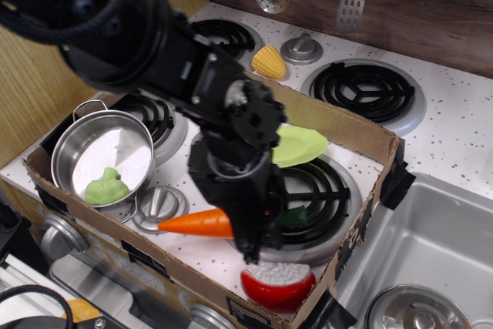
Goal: Take carrot off plate
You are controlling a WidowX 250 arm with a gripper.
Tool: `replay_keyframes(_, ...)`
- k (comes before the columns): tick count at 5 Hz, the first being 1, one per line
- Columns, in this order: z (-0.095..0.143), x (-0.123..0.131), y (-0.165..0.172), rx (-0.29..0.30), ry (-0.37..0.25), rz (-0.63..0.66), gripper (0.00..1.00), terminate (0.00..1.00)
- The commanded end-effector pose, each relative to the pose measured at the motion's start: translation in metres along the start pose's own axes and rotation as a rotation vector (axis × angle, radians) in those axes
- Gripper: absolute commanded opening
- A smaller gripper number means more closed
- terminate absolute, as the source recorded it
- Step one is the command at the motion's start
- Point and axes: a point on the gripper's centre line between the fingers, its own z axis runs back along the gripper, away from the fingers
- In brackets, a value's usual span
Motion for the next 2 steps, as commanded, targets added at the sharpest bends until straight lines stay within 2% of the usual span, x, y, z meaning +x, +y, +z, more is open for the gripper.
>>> replay_keyframes(1,0.0105,0.0117,-0.0053,-0.029,-0.032,-0.022,0.0,0.0)
replay_keyframes(2,0.0113,0.0114,-0.0034,-0.03,-0.042,-0.037,1.0,1.0)
